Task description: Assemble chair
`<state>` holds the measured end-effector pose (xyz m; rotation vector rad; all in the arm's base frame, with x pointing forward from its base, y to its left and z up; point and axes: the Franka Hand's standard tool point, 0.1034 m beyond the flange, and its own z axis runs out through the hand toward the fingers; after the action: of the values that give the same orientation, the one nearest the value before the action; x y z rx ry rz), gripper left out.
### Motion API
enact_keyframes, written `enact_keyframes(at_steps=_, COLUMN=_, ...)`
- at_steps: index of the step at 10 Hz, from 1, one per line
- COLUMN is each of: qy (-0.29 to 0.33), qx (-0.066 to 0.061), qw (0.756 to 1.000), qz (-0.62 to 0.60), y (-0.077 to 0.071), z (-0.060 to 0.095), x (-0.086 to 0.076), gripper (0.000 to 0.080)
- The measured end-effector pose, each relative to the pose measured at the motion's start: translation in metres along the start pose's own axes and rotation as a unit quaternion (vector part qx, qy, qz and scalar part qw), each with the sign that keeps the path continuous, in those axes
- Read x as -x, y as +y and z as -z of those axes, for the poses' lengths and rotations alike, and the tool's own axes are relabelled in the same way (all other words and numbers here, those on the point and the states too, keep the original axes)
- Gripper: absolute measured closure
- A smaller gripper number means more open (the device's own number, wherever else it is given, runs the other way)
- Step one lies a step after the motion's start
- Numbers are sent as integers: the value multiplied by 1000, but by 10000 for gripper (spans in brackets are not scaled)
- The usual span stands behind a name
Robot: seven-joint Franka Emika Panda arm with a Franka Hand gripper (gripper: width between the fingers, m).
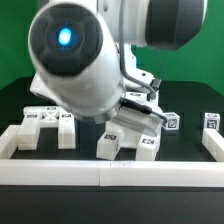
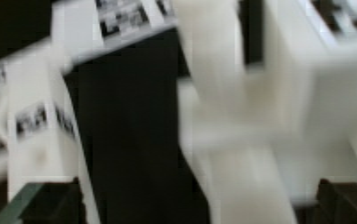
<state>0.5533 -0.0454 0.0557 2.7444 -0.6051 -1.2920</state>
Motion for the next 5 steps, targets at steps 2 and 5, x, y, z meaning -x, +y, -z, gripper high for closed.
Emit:
enact_keyframes(at_steps=2, qy=64, qx=-20, qw=998, qz=5, y=-1, z=7, x=-1, gripper=150)
enact_keyframes(at_steps=5, qy=177, qx=-50, qw=983, qz=13, y=-5, z=26, x=-7, gripper=150)
